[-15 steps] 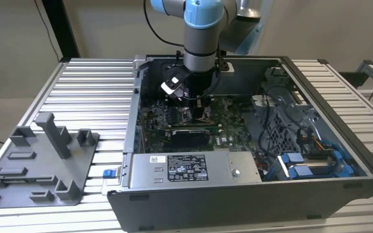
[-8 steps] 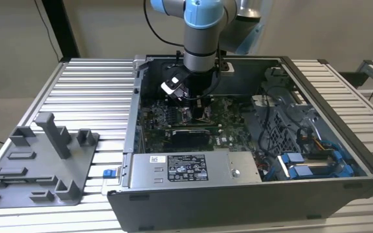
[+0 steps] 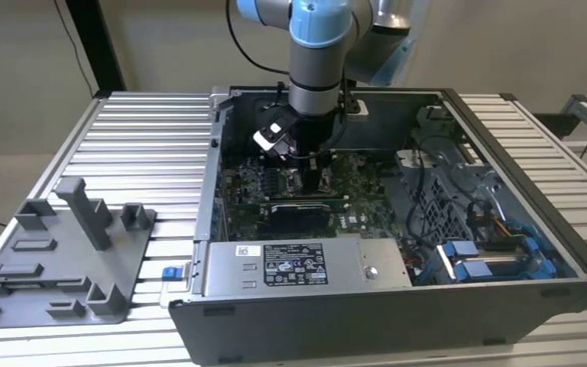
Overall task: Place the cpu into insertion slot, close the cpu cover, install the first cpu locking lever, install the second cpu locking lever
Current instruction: 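Place the cpu into insertion slot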
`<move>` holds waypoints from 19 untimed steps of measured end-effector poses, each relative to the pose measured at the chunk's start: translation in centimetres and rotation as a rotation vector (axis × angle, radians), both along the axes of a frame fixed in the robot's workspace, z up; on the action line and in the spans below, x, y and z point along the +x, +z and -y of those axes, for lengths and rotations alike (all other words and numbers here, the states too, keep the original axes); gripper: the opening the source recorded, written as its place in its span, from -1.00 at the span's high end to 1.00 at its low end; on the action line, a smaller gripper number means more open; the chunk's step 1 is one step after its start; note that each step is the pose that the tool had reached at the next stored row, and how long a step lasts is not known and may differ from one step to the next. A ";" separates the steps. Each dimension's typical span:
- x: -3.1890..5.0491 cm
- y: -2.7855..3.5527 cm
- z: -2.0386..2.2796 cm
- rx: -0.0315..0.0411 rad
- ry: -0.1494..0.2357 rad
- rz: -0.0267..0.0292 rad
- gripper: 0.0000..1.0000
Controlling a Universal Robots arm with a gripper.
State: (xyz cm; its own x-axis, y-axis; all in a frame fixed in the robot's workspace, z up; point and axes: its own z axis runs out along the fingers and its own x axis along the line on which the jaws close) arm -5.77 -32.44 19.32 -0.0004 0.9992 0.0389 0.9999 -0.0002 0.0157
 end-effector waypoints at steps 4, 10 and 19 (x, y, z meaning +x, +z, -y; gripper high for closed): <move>0.00 1.36 0.00 0.0001 0.000 -0.0004 -1.00; 0.00 4.06 0.00 -0.0001 0.000 -0.0004 -1.00; 0.00 7.05 0.00 0.0001 0.000 -0.0003 -1.00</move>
State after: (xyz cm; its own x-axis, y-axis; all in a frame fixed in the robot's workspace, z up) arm -5.77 -32.44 26.37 -0.0005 0.9992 0.0389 0.9999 -0.0001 0.0154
